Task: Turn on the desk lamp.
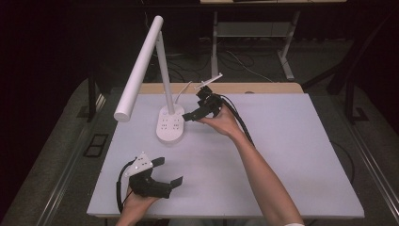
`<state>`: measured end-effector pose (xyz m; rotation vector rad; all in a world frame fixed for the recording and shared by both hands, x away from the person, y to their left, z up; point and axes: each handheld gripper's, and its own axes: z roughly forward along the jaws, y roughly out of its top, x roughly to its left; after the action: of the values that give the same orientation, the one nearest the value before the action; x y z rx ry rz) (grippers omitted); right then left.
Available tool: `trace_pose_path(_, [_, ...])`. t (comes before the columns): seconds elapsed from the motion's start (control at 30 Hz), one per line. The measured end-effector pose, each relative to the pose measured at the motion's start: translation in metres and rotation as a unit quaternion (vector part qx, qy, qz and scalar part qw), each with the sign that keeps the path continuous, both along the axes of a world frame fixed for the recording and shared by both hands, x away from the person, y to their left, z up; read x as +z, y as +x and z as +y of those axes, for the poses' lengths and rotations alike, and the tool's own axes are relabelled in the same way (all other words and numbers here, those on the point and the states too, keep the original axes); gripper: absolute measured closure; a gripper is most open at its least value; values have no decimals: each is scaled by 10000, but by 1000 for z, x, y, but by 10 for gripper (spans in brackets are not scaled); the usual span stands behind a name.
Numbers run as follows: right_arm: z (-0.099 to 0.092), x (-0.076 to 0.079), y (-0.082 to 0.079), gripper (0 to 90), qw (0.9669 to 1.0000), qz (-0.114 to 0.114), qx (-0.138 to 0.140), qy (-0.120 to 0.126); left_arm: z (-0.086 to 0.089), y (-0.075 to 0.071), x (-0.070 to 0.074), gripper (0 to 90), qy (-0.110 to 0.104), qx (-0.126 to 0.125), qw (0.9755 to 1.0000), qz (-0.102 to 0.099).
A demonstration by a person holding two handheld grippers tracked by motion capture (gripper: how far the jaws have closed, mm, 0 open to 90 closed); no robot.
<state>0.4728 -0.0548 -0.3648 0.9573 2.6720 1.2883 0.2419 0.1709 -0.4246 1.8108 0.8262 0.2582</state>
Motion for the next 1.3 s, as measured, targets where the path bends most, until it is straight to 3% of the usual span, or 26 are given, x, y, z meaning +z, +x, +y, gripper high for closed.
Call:
trace_pose_path(0.17, [5,-6,10,22,10000,8,-37,-75,0,0,0,0,-11,-1,10000,2])
trace_pose_path(0.27, [5,-7,15,71,10000,-18,-96,19,2,0,0,0,-38,26,10000,10])
trace_pose_path(0.33, [5,-8,18,197,10000,-31,-52,78,3,0,0,0,-43,30,10000,5])
trace_pose_path(0.47, [8,-10,23,340,9998,-118,-94,133,3,1,0,0,-35,23,10000,-2])
trace_pose_path(0.5, [8,-10,23,340,9998,-118,-94,133,3,1,0,0,-40,21,10000,-7])
trace_pose_path(0.7, [11,-16,34,469,9992,-7,-251,312,4,1,0,0,-77,33,10000,5])
trace_pose_path(1.07, [20,-21,44,604,9979,114,-403,500,8,2,0,0,-108,99,9999,-6])
trace_pose_path(1.17, [22,-25,48,668,9959,240,-533,683,9,2,0,0,-120,122,9999,6])
trace_pose_path(1.3, [26,-29,50,749,9956,304,-584,672,10,3,0,0,-125,147,9998,1])
